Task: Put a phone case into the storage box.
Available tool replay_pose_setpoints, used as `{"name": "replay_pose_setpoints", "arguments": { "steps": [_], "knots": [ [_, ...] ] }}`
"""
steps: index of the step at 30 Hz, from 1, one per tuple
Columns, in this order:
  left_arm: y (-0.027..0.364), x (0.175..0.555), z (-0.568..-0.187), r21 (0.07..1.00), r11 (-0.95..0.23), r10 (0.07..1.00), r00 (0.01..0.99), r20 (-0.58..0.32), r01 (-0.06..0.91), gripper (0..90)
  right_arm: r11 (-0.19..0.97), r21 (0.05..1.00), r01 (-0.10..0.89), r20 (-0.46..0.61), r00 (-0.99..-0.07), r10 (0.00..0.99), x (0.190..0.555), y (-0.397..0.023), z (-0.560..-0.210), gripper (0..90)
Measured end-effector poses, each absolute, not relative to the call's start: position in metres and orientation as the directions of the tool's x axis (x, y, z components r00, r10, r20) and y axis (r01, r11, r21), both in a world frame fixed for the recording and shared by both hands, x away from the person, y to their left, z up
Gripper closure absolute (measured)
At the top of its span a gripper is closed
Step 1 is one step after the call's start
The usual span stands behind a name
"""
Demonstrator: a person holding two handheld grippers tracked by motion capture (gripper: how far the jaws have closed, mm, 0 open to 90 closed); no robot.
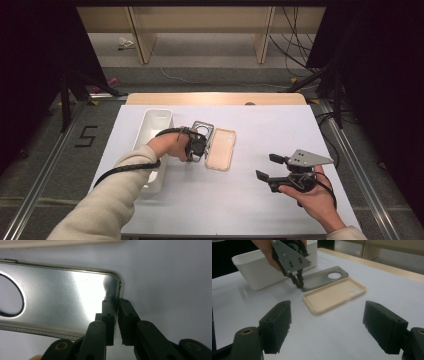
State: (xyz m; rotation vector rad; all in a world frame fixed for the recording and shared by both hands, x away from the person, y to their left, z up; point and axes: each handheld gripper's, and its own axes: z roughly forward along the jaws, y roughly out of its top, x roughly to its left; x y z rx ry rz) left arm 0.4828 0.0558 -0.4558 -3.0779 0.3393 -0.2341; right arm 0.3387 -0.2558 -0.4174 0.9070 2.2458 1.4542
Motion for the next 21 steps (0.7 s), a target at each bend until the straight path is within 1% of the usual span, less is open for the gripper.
{"name": "replay_pose_setpoints", "arguments": {
  "steps": [13,21],
  "knots": [
    [0.0554,0.4817,-0.4559,-0.043,-0.981,-0.191,0.970,0.149,-0.187,87.5,0.283,0.899,0.335,0.073,-0.751,0.657,0.3386,-0.2559,-0.4171,23.9],
    [0.0554,0.4801,-0.4560,-0.054,-0.981,-0.191,0.965,0.180,-0.184,88.5,0.281,0.899,0.335,0.073,-0.749,0.658,0.3385,-0.2559,-0.4171,23.9]
  ]
}}
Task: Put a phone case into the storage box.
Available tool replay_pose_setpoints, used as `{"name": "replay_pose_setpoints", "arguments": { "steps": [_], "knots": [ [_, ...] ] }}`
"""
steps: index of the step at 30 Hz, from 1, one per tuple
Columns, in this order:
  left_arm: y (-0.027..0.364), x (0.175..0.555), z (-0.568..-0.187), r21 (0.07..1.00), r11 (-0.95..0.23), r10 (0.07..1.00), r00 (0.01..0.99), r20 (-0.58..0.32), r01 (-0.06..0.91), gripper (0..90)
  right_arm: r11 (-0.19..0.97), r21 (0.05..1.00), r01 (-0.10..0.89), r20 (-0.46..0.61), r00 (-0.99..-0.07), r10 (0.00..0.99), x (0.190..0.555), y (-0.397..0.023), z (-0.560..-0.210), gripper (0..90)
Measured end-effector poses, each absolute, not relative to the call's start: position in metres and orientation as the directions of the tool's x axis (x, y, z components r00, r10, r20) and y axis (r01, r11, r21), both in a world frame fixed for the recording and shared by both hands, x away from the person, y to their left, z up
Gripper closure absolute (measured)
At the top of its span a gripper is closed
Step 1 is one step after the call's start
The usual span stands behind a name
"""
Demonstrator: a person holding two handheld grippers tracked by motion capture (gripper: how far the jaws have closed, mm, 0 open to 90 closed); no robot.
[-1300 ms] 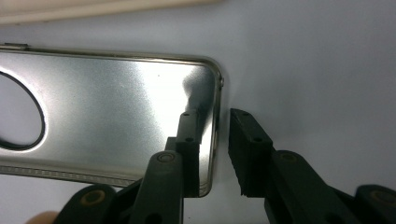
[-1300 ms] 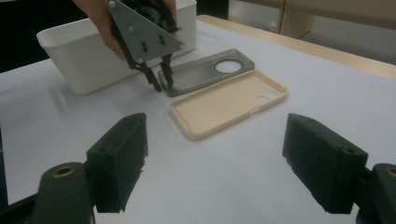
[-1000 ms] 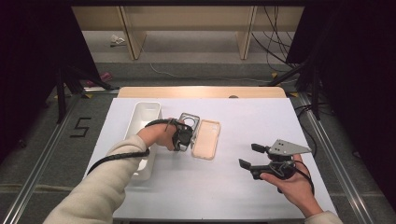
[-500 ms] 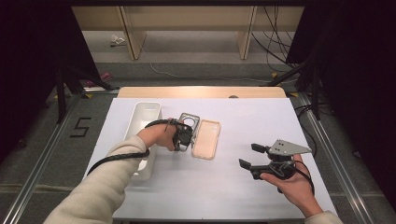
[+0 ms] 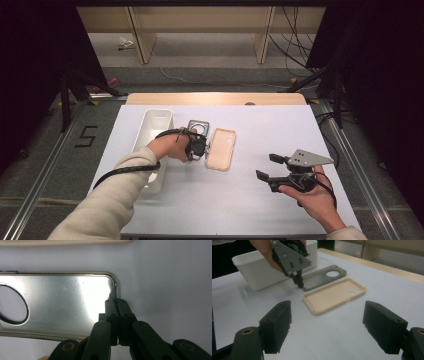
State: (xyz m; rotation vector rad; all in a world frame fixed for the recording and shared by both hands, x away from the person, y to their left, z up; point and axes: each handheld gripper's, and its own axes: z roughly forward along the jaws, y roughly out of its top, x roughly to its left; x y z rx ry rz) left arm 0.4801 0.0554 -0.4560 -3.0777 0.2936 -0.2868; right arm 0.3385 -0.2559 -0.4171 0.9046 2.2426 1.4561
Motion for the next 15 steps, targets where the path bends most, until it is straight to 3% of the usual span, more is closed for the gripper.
{"name": "replay_pose_setpoints", "arguments": {
  "steps": [15],
  "knots": [
    [0.053,0.460,-0.428,0.004,-0.982,-0.181,0.945,0.274,-0.189,88.8,0.281,0.900,0.334,0.071,-0.747,0.661,0.339,-0.256,-0.417,23.9]
  ]
}}
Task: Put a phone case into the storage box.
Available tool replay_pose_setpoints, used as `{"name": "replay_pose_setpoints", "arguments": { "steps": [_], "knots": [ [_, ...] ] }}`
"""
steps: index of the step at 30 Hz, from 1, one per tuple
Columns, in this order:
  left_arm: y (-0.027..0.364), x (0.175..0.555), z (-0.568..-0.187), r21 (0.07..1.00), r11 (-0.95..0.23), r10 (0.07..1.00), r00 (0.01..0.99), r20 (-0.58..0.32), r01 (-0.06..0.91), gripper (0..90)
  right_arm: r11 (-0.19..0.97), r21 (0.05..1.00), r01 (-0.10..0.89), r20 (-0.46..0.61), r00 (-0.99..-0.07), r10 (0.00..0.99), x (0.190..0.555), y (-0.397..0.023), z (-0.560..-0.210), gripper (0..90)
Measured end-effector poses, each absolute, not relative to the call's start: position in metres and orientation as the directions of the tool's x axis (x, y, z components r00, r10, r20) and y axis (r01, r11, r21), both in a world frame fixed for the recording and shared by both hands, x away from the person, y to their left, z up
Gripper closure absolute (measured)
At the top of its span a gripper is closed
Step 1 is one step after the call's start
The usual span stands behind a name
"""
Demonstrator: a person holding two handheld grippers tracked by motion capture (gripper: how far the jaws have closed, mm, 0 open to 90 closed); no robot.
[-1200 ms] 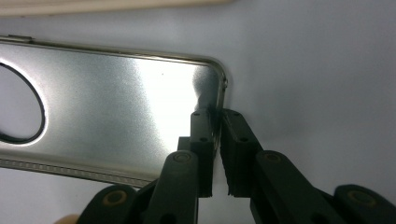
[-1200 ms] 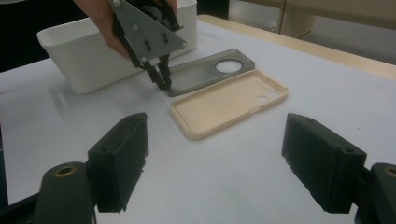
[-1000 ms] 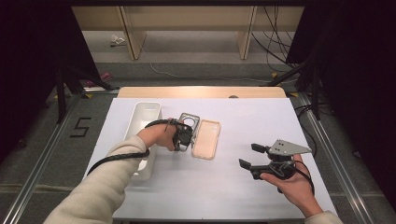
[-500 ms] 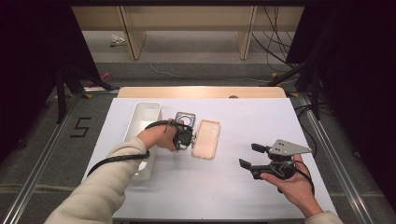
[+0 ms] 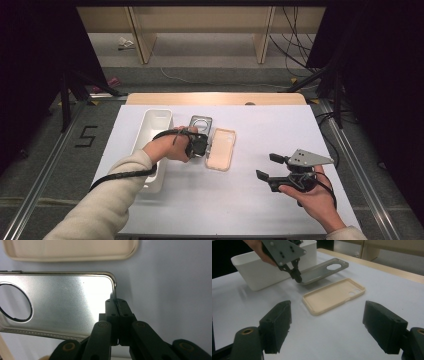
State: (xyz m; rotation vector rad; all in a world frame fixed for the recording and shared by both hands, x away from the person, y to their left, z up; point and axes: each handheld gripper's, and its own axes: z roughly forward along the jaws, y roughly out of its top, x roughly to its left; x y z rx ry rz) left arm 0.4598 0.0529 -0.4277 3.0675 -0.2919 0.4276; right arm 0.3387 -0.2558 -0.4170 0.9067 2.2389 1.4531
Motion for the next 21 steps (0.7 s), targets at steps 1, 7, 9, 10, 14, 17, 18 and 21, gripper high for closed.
{"name": "replay_pose_setpoints", "arguments": {
  "steps": [1,7,9,10,14,17,18,21],
  "knots": [
    [0.053,0.457,-0.426,0.014,-0.981,-0.180,0.941,0.288,-0.192,88.8,0.281,0.900,0.335,0.071,-0.746,0.662,0.339,-0.256,-0.417,23.9],
    [0.055,0.434,-0.417,0.049,-0.980,-0.169,0.931,0.323,-0.195,88.8,0.282,0.899,0.335,0.068,-0.744,0.665,0.339,-0.255,-0.417,23.9],
    [0.056,0.425,-0.416,0.060,-0.980,-0.162,0.932,0.325,-0.192,88.9,0.283,0.898,0.336,0.068,-0.742,0.667,0.339,-0.255,-0.417,23.9],
    [0.056,0.420,-0.415,0.070,-0.978,-0.163,0.929,0.332,-0.196,88.9,0.282,0.898,0.337,0.069,-0.742,0.667,0.340,-0.255,-0.418,23.9],
    [0.057,0.399,-0.414,0.102,-0.974,-0.154,0.924,0.350,-0.201,88.9,0.286,0.897,0.337,0.066,-0.741,0.668,0.340,-0.253,-0.418,23.9],
    [0.057,0.385,-0.411,0.118,-0.969,-0.157,0.914,0.373,-0.215,88.9,0.286,0.897,0.337,0.065,-0.742,0.668,0.340,-0.251,-0.418,23.9],
    [0.058,0.380,-0.411,0.130,-0.969,-0.149,0.913,0.379,-0.212,88.9,0.286,0.897,0.337,0.065,-0.741,0.668,0.341,-0.251,-0.418,23.9],
    [0.058,0.368,-0.407,0.139,-0.963,-0.159,0.902,0.401,-0.231,88.9,0.279,0.899,0.338,0.073,-0.743,0.665,0.342,-0.248,-0.418,24.2]
  ]
}}
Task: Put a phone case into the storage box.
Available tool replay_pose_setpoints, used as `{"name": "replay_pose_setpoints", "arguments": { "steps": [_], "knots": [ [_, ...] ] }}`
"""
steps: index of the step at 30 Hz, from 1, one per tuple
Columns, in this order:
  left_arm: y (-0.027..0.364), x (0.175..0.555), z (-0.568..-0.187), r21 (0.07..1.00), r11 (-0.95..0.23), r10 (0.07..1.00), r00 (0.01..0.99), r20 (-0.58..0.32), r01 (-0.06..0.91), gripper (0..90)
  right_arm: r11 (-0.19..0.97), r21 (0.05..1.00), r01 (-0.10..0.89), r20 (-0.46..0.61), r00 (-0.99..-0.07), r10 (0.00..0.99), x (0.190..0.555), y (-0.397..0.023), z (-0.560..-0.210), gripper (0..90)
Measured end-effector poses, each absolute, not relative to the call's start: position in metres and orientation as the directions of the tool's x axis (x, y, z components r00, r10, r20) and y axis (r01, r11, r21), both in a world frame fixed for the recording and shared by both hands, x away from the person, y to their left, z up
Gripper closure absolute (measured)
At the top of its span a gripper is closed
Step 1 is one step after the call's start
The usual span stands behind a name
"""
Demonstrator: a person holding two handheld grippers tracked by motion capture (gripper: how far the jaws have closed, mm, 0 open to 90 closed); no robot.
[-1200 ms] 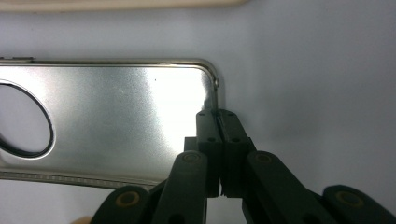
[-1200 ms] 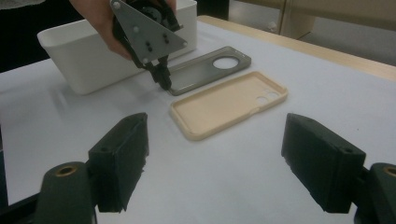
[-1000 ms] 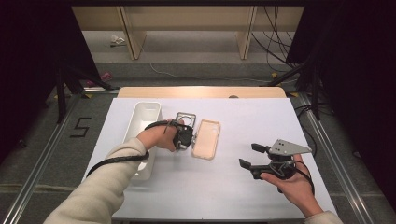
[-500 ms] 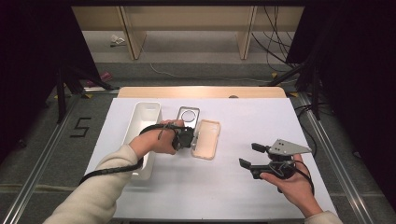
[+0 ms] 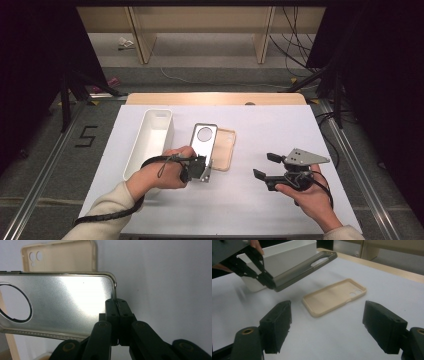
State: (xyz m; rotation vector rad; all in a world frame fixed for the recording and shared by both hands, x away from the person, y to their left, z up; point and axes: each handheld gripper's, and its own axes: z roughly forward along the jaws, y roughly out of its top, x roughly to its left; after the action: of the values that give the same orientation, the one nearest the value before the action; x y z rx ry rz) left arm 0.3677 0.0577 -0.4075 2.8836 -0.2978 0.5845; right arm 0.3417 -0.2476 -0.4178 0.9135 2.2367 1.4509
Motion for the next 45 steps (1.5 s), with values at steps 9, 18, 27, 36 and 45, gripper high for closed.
{"name": "replay_pose_setpoints", "arguments": {
  "steps": [9,18,27,36,45],
  "knots": [
    [0.050,0.339,-0.413,0.157,-0.949,-0.193,0.897,0.397,-0.273,88.9,0.246,0.908,0.339,0.101,-0.747,0.658,0.352,-0.232,-0.416,25.9],
    [0.039,0.325,-0.414,0.165,-0.935,-0.227,0.889,0.398,-0.313,88.9,0.204,0.908,0.367,0.167,-0.761,0.626,0.377,-0.201,-0.414,27.1],
    [0.031,0.317,-0.410,0.164,-0.923,-0.257,0.873,0.415,-0.350,89.0,0.219,0.877,0.427,0.203,-0.745,0.636,0.398,-0.176,-0.425,28.3],
    [0.027,0.312,-0.406,0.166,-0.914,-0.271,0.860,0.432,-0.371,89.0,0.199,0.850,0.488,0.251,-0.707,0.662,0.407,-0.174,-0.434,33.4],
    [0.022,0.307,-0.410,0.166,-0.908,-0.288,0.860,0.421,-0.386,88.9,0.171,0.849,0.499,0.265,-0.684,0.680,0.409,-0.180,-0.432,57.9]
  ]
}}
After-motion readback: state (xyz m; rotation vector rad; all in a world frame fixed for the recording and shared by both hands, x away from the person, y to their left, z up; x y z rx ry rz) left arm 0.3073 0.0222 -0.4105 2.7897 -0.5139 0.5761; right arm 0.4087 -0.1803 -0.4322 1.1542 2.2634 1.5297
